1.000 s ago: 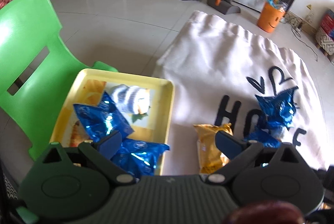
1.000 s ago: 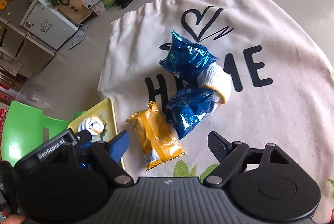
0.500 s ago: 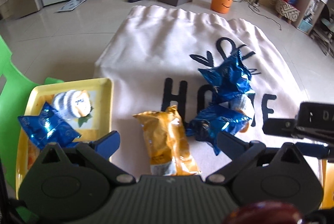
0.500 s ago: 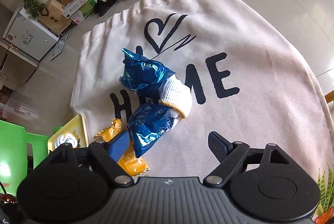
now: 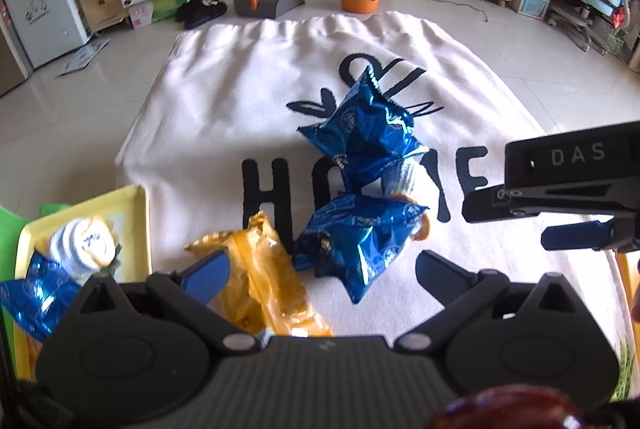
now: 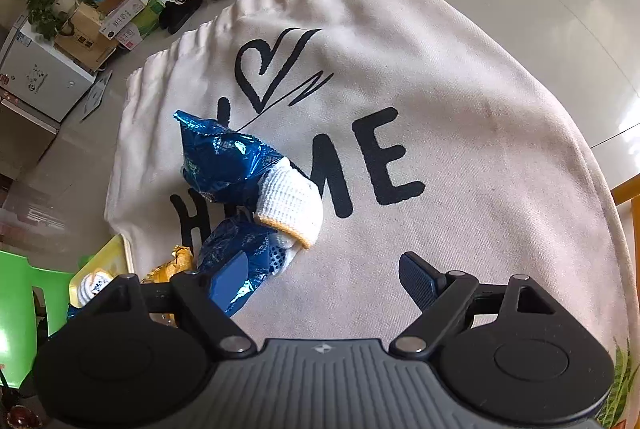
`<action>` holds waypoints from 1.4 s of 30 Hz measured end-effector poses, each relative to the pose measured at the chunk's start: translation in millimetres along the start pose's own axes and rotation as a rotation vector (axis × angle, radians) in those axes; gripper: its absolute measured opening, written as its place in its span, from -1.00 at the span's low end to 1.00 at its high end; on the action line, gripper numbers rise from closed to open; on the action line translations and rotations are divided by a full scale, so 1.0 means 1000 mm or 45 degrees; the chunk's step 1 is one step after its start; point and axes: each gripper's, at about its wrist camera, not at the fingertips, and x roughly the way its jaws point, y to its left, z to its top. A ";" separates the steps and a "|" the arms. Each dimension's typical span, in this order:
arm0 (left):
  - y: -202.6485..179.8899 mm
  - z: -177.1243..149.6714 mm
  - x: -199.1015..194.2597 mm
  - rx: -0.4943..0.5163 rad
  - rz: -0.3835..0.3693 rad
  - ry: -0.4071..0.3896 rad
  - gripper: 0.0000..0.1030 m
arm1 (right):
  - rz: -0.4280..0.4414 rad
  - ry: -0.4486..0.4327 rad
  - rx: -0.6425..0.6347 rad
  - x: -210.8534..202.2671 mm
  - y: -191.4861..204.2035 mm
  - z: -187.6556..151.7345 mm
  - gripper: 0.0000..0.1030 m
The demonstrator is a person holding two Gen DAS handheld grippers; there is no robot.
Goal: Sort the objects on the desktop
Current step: 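Move the left tool to a blue candy packet while the right tool nears a white glove, then close the left tool on the blue packet while the right tool grips the glove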
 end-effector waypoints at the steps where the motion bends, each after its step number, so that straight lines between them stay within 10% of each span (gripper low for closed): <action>1: -0.001 0.000 0.001 0.007 -0.009 -0.007 0.99 | 0.000 -0.006 0.009 0.000 -0.001 0.001 0.62; 12: -0.025 -0.005 0.014 0.250 -0.009 -0.134 0.99 | 0.097 -0.008 0.083 0.011 -0.013 0.011 0.62; 32: -0.030 -0.010 0.045 0.387 -0.098 -0.069 0.99 | 0.223 0.084 -0.021 0.069 -0.007 0.035 0.58; 42: -0.034 -0.011 0.056 0.434 -0.050 -0.058 0.99 | 0.251 0.116 -0.042 0.090 -0.001 0.037 0.17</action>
